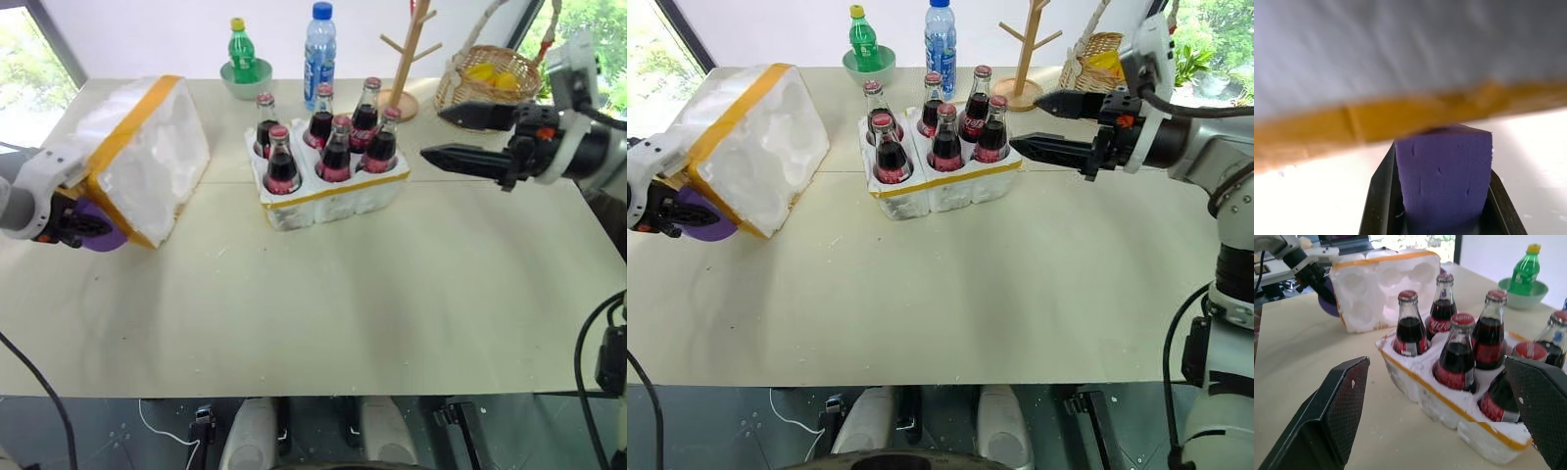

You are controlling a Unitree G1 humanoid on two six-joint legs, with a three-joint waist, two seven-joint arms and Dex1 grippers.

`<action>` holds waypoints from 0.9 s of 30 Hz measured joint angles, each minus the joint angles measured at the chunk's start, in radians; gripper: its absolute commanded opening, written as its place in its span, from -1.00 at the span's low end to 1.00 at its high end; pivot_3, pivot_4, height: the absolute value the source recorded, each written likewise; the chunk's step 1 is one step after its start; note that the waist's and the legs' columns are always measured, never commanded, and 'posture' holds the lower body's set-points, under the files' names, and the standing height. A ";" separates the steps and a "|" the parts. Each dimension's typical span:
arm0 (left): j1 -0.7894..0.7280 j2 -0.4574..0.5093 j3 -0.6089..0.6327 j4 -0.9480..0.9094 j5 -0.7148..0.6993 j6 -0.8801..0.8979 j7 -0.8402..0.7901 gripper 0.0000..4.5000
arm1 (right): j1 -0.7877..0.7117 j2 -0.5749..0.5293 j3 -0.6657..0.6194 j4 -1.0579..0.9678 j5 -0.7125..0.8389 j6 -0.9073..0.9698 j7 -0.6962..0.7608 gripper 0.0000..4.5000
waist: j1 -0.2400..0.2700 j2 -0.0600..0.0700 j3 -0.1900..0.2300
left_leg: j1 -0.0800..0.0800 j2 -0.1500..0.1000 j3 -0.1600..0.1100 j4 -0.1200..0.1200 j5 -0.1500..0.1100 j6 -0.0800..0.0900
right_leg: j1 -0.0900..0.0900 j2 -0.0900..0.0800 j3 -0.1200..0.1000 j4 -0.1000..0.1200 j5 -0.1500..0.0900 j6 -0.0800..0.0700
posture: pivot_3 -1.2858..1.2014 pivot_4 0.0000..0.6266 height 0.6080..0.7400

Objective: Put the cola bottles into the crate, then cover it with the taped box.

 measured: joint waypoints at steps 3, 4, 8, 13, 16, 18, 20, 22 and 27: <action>0.001 -0.040 0.072 -0.061 0.020 -0.177 0.099 -0.87 | 0.005 -0.013 -0.021 0.000 0.004 0.003 -0.015 1.00 | 0.001 -0.001 0.000 | 0.000 -0.001 0.000 0.000 0.000 0.000 | 0.000 -0.001 0.000 0.000 0.000 0.000 | 0.03 -0.52 1.00; -0.005 -0.062 0.096 -0.082 0.036 -0.253 0.147 -0.87 | 0.005 -0.018 -0.032 0.000 0.009 0.008 -0.022 1.00 | 0.002 -0.001 0.000 | 0.000 -0.001 0.000 0.000 0.000 -0.001 | 0.000 -0.002 0.000 0.000 0.000 0.000 | 0.03 -0.52 1.00; -0.075 -0.163 0.117 -0.140 0.112 -0.480 0.282 -0.87 | 0.029 -0.025 -0.081 -0.020 0.033 0.037 -0.056 1.00 | 0.008 -0.001 0.000 | 0.000 -0.002 0.001 0.001 0.002 -0.003 | 0.001 -0.003 0.000 0.000 0.000 0.001 | 0.03 -0.52 1.00; -0.191 -0.266 0.041 -0.141 0.244 -0.655 0.349 -0.87 | 0.083 -0.024 -0.107 -0.061 0.061 0.061 -0.092 1.00 | 0.017 -0.001 0.000 | 0.001 -0.003 0.006 0.001 0.002 -0.004 | 0.001 -0.001 0.000 0.000 0.000 0.001 | 0.03 -0.52 1.00; -0.287 -0.341 -0.043 -0.067 0.381 -0.767 0.405 -0.87 | 0.104 -0.020 -0.138 -0.084 0.079 0.074 -0.127 1.00 | 0.022 -0.001 0.000 | 0.001 -0.003 0.006 0.001 0.003 -0.004 | 0.001 -0.001 0.000 0.000 0.000 0.001 | 0.03 -0.52 1.00; -0.323 -0.383 -0.081 -0.045 0.447 -0.812 0.433 -0.87 | 0.120 -0.015 -0.148 -0.101 0.092 0.078 -0.147 1.00 | 0.023 -0.001 0.000 | 0.000 -0.003 0.006 0.001 0.002 -0.004 | 0.001 -0.001 0.000 0.000 0.000 0.001 | 0.03 -0.52 1.00; -0.338 -0.410 -0.119 -0.032 0.517 -0.856 0.463 -0.87 | 0.140 -0.009 -0.158 -0.116 0.103 0.080 -0.166 1.00 | 0.022 -0.001 0.000 | 0.000 -0.003 0.006 0.002 0.002 -0.004 | 0.001 -0.001 0.000 0.000 0.001 0.001 | 0.03 -0.52 1.00; -0.339 -0.429 -0.146 -0.025 0.577 -0.889 0.487 -0.87 | 0.164 -0.008 -0.178 -0.126 0.113 0.082 -0.183 1.00 | 0.020 -0.001 0.000 | 0.000 -0.003 0.006 0.002 0.002 -0.004 | 0.001 -0.001 0.000 0.000 0.001 0.001 | 0.03 -0.52 1.00; -0.334 -0.431 -0.207 -0.042 0.764 -0.928 0.522 -0.65 | 0.174 -0.008 -0.211 -0.133 0.142 0.086 -0.225 1.00 | 0.018 -0.001 0.000 | 0.001 -0.002 0.007 0.001 0.002 -0.003 | 0.001 0.000 0.000 0.000 0.000 0.001 | 0.03 -0.52 1.00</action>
